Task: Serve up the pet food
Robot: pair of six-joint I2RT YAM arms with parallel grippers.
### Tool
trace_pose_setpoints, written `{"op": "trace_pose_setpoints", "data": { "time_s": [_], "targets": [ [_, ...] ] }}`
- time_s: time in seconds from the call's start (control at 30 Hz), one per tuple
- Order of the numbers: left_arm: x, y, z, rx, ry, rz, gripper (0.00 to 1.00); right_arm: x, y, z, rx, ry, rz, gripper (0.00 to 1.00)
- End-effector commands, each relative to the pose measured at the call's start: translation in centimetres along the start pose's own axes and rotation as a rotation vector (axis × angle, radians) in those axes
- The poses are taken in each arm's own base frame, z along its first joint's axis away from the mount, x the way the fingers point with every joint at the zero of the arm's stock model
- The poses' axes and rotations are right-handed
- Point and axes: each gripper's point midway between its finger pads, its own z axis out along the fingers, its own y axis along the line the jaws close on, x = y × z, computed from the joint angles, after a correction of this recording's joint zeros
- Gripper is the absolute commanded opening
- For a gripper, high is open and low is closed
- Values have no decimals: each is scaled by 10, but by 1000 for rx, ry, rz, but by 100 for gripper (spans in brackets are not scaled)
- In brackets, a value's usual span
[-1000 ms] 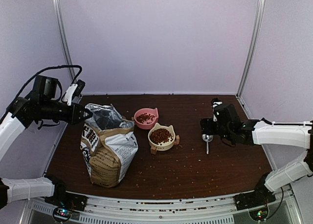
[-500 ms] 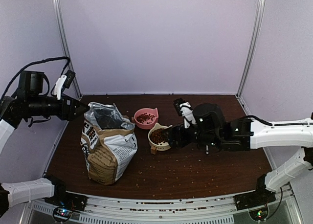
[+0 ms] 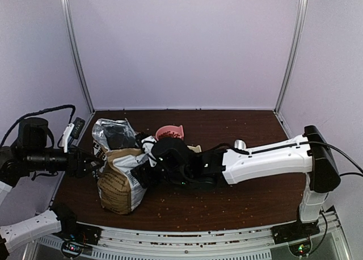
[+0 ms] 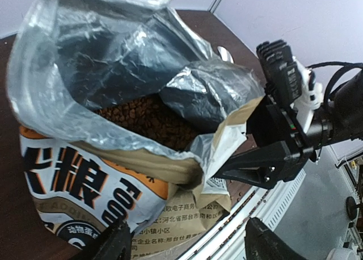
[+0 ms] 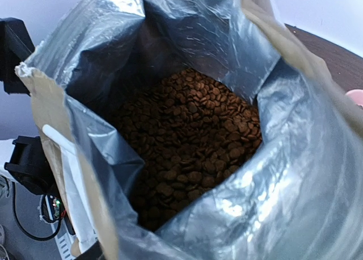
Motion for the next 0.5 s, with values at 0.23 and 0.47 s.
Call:
{"op": "trace_pose_setpoints", "data": {
  "time_s": [0.23,0.47],
  "targets": [
    [-28,7,26,-40,-60,81,72,-1,59,15,-156,4,-26,60],
    [-22,-5,38,33,-21,113,27,-10,51,6,-104,-14,-12,61]
  ]
}}
